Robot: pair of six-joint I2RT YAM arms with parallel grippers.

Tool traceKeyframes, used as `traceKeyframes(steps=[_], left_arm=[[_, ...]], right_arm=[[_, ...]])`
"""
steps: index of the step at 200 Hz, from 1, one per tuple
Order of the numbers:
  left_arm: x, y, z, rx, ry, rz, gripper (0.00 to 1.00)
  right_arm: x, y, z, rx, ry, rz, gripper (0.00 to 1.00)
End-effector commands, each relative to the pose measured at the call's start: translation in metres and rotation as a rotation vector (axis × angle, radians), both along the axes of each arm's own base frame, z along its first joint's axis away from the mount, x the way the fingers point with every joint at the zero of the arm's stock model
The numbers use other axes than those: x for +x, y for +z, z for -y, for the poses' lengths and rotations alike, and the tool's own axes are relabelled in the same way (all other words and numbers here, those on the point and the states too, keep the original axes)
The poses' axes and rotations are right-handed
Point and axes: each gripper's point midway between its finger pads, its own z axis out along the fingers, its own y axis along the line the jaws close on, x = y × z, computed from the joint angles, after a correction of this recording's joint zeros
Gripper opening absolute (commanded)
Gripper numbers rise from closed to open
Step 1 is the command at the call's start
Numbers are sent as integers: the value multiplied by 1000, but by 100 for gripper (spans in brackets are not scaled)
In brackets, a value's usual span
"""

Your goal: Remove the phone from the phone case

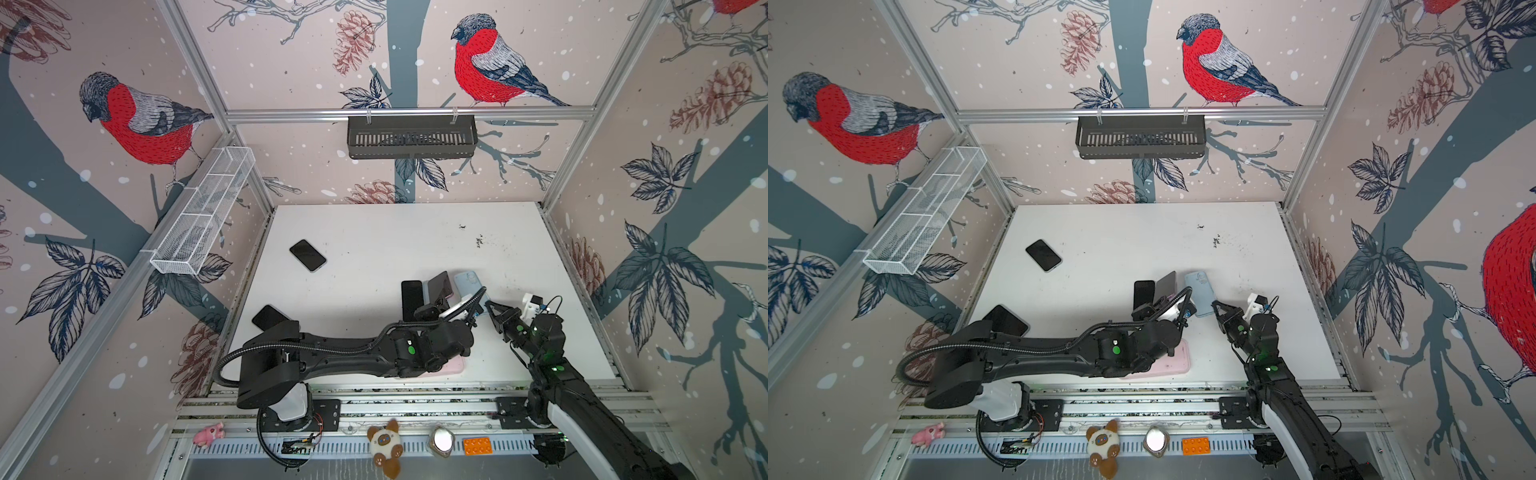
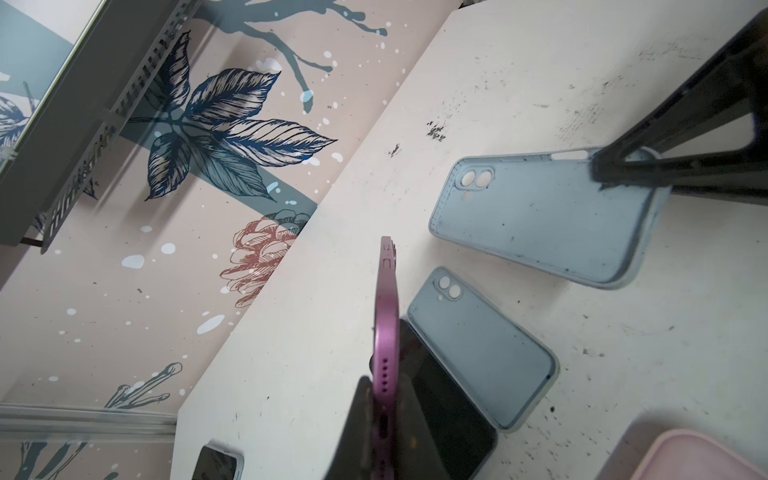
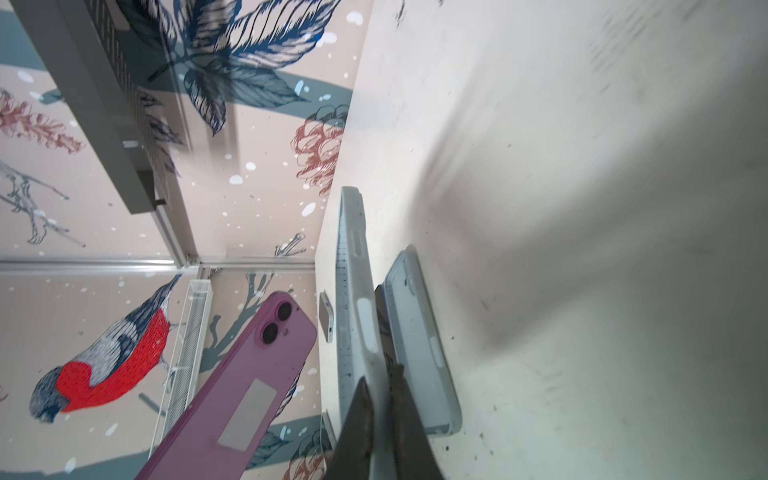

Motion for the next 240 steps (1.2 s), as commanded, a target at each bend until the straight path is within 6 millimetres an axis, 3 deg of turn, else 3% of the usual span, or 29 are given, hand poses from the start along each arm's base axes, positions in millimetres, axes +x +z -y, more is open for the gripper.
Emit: traceKeyframes(steps=[1,37,90,240], left_arm=[[-2,11,28,-29,-41,44,0],[-2,-14,60,49,-54,43,0],[-5,-40,86,131,-78,40,0],[13,-105,96,352,-60,69,0]], right_arm=[[2,-5,12,-34,-9,-16,0],[4,-10,35,-36,-39,-38,0],[3,-18,57,-46,-77,-62,0],[3,-28,56,-73,-45,-86,0]])
